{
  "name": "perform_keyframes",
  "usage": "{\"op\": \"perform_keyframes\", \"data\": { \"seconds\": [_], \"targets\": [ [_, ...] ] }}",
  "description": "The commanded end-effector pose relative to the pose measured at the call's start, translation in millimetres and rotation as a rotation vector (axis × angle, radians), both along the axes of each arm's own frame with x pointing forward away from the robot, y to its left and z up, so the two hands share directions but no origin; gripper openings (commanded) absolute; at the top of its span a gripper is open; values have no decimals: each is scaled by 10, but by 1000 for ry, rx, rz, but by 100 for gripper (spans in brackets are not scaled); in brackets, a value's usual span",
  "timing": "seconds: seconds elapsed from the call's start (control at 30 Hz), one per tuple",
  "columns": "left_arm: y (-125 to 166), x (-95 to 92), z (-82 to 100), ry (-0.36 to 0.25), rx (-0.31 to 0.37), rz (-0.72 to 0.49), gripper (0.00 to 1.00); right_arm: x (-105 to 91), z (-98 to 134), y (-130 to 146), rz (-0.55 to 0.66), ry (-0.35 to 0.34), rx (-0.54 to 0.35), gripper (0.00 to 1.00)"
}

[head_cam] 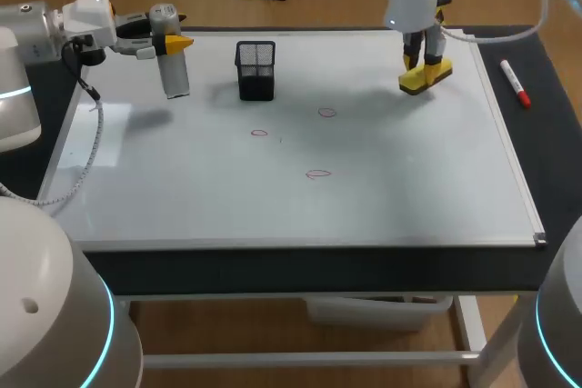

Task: Pick up the inspection probe, press it on each red-marked spot on the whiteboard one by one, put down the probe, pick up the eraser, and wipe off all the red marks.

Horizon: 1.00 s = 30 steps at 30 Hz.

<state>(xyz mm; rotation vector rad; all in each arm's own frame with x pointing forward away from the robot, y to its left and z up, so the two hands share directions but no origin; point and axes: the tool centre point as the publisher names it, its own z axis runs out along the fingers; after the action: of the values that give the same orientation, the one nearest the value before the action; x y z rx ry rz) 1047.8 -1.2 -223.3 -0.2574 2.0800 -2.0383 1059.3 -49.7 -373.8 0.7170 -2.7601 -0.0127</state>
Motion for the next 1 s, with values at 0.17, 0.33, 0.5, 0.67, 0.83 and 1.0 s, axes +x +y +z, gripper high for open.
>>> {"op": "perform_keyframes", "data": {
  "seconds": [0.17,0.33,0.5,0.67,0.83,1.0],
  "targets": [
    [0,-4,8,-1,1,1,0,-240,67,-138,-11,-190,-117,0],
    [0,-4,8,-1,1,1,0,-232,30,-141,-31,-179,-72,0],
    [0,-4,8,-1,1,1,0,-212,7,-162,-65,-172,-63,0],
    [0,-4,8,-1,1,1,0,-212,7,-162,-65,-172,-63,0],
    [0,-4,8,-1,1,1,0,-212,7,-162,-65,-172,-63,0],
    [0,-4,8,-1,1,1,0,-212,7,-162,-65,-172,-63,0]
  ]
}}
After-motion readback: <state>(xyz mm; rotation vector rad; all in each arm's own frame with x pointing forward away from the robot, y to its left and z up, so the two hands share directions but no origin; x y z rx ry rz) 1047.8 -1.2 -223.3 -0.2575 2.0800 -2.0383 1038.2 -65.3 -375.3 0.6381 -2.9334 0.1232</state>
